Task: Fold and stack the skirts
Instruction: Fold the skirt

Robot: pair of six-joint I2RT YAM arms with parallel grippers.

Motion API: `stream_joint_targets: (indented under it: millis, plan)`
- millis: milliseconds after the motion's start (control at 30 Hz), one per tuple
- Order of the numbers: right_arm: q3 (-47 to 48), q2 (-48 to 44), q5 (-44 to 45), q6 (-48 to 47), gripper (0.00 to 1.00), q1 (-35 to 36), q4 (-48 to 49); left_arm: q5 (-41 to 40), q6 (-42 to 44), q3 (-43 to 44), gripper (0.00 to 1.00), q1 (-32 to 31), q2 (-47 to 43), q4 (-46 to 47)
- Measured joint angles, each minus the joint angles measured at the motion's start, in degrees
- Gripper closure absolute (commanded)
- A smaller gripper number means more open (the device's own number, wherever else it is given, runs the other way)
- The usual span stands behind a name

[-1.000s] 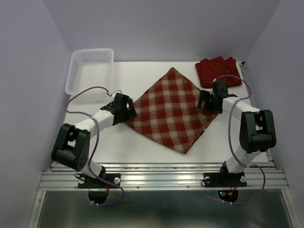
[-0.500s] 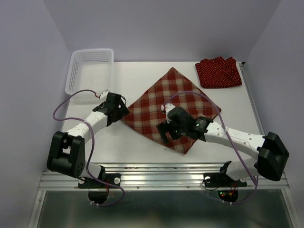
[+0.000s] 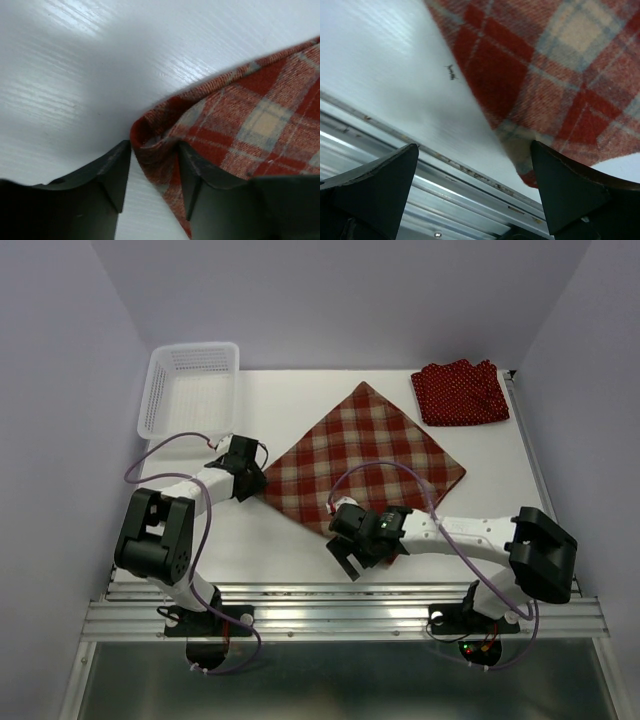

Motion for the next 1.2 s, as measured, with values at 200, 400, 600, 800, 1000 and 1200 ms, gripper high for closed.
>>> stream_joint_targets:
  millis: [200, 400, 600, 800, 1000, 1200]
  plan:
    - [0.3, 4.2, 4.5, 4.4, 0.19, 0.0, -2.9, 1.4, 0.2, 0.7, 1.0, 0.3, 1.4, 1.0]
    - [0.1, 5.4, 4.2, 6.0, 0.65, 0.0, -3.4, 1.9, 0.9, 0.9, 1.0, 0.8, 1.4, 0.9]
    - [-0.3, 7.1, 3.4, 6.3, 0.99, 0.0, -3.6, 1.7, 0.8, 0.9, 1.0, 2.7, -0.3, -0.8]
    - [-0.1, 4.9, 0.7, 5.8, 0.99, 0.0, -3.3, -0.4, 0.1, -0.1, 1.0, 3.6, -11.3, -4.9]
    - [5.0, -3.2, 0.5, 4.2, 0.99, 0.0, -5.4, -5.0, -1.0, 0.1, 1.0, 4.2, -24.7, -7.6]
    - [11.6, -4.2, 6.6, 2.2, 0.99, -1.7, -8.4, -6.7, -1.1, 6.2, 1.0, 4.6, -23.1, -7.8]
